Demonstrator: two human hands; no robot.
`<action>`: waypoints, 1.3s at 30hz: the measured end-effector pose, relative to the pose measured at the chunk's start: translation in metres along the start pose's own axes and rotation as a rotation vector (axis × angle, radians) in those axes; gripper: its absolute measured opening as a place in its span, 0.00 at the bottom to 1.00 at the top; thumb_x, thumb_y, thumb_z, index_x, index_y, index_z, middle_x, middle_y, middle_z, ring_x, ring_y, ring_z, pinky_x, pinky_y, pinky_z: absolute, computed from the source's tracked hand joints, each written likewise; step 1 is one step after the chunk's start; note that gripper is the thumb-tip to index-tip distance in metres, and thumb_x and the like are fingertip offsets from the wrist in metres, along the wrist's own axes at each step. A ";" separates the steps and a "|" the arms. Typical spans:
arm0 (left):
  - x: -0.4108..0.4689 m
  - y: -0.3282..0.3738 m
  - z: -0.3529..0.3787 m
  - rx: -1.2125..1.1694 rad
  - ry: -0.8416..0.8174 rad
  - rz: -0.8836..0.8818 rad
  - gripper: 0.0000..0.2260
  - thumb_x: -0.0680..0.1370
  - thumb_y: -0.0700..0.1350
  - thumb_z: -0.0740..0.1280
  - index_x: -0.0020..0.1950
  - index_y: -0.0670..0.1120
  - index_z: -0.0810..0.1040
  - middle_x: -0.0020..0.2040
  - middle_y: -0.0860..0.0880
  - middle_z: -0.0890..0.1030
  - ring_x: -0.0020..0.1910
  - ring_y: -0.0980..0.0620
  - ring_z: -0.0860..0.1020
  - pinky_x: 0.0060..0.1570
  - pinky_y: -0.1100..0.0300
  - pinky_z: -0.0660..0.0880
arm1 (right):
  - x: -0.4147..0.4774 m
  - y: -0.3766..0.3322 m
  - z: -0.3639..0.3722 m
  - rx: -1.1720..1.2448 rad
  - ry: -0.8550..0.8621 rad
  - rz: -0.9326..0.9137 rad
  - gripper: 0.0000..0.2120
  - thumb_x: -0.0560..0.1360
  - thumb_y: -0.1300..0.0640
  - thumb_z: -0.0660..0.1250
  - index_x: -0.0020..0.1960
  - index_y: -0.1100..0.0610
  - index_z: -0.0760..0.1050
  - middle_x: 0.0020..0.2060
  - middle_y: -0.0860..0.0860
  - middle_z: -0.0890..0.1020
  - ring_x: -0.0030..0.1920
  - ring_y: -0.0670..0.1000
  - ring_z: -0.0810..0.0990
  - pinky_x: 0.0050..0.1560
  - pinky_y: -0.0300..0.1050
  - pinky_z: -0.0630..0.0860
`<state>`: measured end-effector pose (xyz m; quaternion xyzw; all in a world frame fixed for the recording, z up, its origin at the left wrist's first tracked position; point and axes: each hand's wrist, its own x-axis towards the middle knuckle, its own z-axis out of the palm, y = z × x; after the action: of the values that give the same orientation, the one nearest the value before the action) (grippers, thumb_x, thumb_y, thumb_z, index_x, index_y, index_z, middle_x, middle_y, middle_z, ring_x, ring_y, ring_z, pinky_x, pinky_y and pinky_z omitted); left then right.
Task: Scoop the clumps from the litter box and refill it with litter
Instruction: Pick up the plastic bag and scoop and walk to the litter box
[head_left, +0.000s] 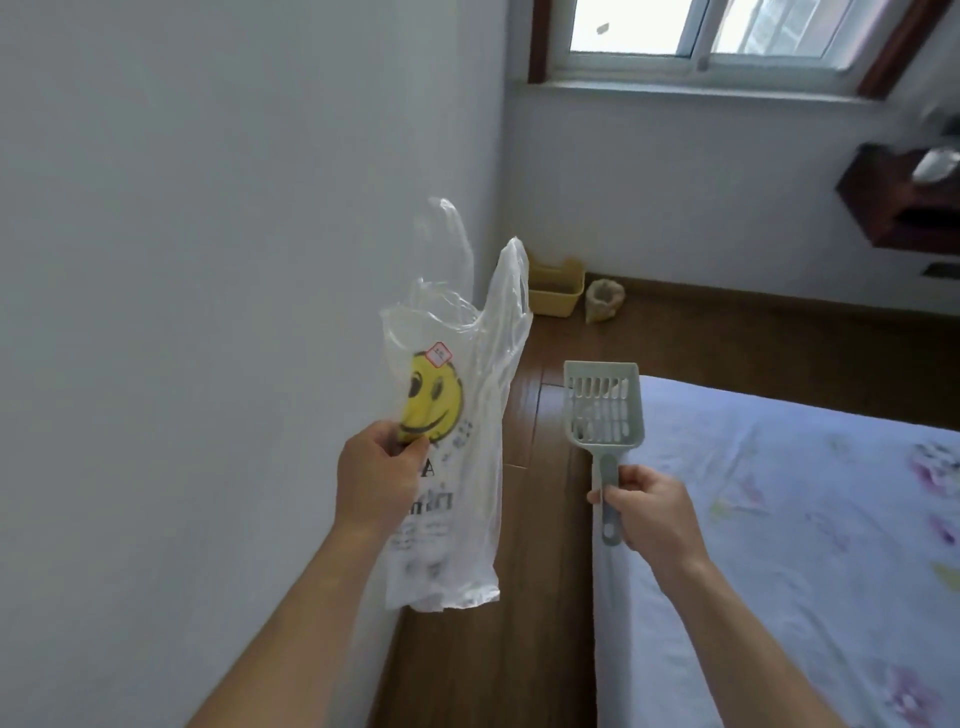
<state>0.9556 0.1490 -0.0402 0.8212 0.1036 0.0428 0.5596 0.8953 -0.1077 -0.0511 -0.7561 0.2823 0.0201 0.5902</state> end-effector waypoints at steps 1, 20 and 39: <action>0.021 0.004 0.010 0.001 -0.030 0.007 0.05 0.73 0.38 0.72 0.38 0.44 0.82 0.29 0.48 0.80 0.25 0.58 0.73 0.26 0.65 0.70 | 0.016 -0.008 0.001 0.001 0.021 -0.002 0.08 0.76 0.66 0.66 0.46 0.55 0.81 0.37 0.52 0.86 0.36 0.47 0.81 0.30 0.38 0.72; 0.425 0.113 0.273 -0.019 -0.137 -0.023 0.04 0.73 0.39 0.70 0.39 0.45 0.83 0.33 0.40 0.81 0.28 0.53 0.73 0.31 0.58 0.71 | 0.454 -0.178 -0.032 0.028 0.053 0.032 0.06 0.80 0.60 0.65 0.47 0.57 0.80 0.38 0.55 0.86 0.28 0.54 0.79 0.25 0.39 0.75; 0.848 0.199 0.512 -0.087 -0.095 -0.039 0.03 0.74 0.41 0.72 0.42 0.48 0.84 0.29 0.55 0.79 0.28 0.58 0.74 0.32 0.58 0.71 | 0.904 -0.347 -0.030 -0.075 0.031 0.029 0.05 0.79 0.56 0.68 0.54 0.55 0.80 0.43 0.52 0.86 0.32 0.47 0.82 0.29 0.35 0.77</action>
<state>1.9018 -0.2027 -0.0840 0.7951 0.0912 -0.0026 0.5995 1.8013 -0.4490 -0.0651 -0.7737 0.3014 0.0276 0.5566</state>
